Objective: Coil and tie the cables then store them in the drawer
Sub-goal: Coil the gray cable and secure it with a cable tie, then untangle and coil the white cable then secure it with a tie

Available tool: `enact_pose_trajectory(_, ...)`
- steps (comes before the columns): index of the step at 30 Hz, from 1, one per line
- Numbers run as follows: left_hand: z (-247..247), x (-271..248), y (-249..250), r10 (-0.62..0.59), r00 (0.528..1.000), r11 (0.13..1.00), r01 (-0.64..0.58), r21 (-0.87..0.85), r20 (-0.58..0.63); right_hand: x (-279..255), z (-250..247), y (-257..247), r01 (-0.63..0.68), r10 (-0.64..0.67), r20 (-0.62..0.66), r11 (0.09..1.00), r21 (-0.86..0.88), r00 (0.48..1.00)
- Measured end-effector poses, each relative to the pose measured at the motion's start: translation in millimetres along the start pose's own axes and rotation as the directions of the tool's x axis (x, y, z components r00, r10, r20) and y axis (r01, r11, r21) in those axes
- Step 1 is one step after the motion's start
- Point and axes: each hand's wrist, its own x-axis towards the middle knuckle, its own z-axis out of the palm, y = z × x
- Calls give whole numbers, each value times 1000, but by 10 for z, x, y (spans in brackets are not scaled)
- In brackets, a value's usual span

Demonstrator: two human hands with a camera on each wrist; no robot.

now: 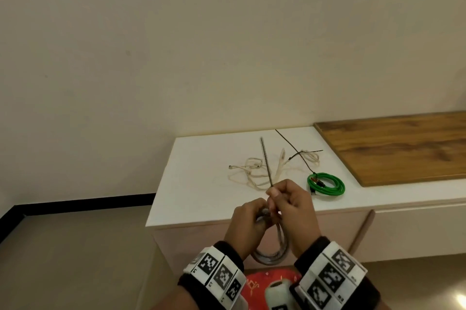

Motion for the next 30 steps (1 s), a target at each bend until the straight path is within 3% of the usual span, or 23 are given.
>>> enact_pose_trajectory(2, 12, 96, -2, -21, 1000, 1000, 21, -13, 15, 154, -138, -43, -11, 9, 29, 997, 81, 1000)
enact_pose_trajectory(8, 86, 470, 48, -132, 991, 971, 122, -205, -37, 386, -556, 164, -93, 176, 220, 935, -343, 959)
enact_pose_trajectory(17, 397, 998, 80, -180, 978, 903, 207, -375, 107, 917, -992, 242, -227, 249, 51, 936, -270, 967)
enact_pose_trajectory(20, 415, 1196, -30, -174, 981, 947, 191, -257, 87, 1171, -1205, 315, -292, 298, -8, 930, -223, 955)
enact_pose_trajectory(23, 403, 1427, -249, -43, 998, 996, 40, 78, 47, 1430, -1473, 389, -359, 347, -93, 914, -191, 933)
enact_pose_trajectory(25, 429, 1576, -380, -15, 992, 961, -21, 277, 127, 1597, -1648, 443, -391, 369, -139, 900, -191, 919)
enact_pose_trajectory(28, 535, 1794, -501, -137, 956, 876, -5, 482, 260, 1845, -1844, 537, -434, 399, -197, 880, -192, 896)
enact_pose_trajectory(30, 619, 1923, -564, -251, 906, 783, -16, 622, 340, 2017, -1948, 626, -462, 418, -229, 865, -195, 879)
